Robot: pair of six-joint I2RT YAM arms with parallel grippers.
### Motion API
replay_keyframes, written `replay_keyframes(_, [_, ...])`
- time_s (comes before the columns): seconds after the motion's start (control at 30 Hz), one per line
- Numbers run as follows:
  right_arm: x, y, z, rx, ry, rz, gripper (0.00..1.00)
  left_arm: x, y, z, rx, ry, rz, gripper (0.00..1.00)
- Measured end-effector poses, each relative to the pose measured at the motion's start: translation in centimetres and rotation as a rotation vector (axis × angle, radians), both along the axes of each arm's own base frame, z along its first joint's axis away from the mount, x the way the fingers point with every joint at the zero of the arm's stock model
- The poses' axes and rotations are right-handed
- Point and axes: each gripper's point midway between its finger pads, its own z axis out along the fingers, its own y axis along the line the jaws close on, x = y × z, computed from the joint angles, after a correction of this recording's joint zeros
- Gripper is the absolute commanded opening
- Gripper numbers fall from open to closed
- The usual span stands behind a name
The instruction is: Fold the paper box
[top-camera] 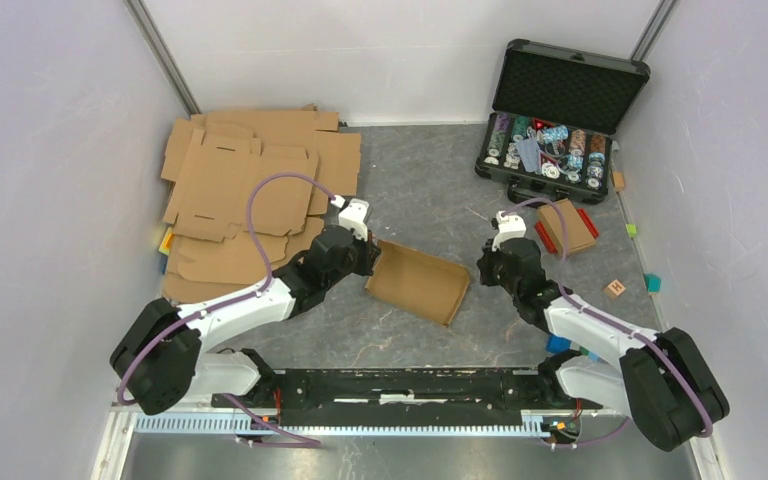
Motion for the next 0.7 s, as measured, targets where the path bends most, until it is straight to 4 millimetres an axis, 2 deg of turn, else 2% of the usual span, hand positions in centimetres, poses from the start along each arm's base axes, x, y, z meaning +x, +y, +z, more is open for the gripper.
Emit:
replay_keyframes(0.13, [-1.0, 0.5, -0.3, 0.027, 0.043, 0.026, 0.0, -0.1, 0.1, -0.1, 0.004, 0.005, 0.0, 0.03])
replay_keyframes(0.37, [-2.2, 3.7, 1.5, 0.213, 0.067, 0.119, 0.0, -0.2, -0.1, -0.1, 0.0, 0.009, -0.013, 0.03])
replay_keyframes(0.47, [-2.7, 4.6, 1.3, 0.265, 0.107, 0.135, 0.0, -0.3, -0.2, -0.1, -0.002, 0.012, -0.02, 0.03])
replay_keyframes(0.6, [-3.5, 4.8, 0.2, 0.296, 0.19, 0.109, 0.0, -0.4, -0.3, -0.1, -0.004, 0.014, -0.026, 0.03])
replay_keyframes(0.7, [-3.2, 3.5, 0.0, 0.247, 0.213, 0.033, 0.0, -0.4, -0.3, -0.1, -0.006, 0.012, -0.026, 0.03])
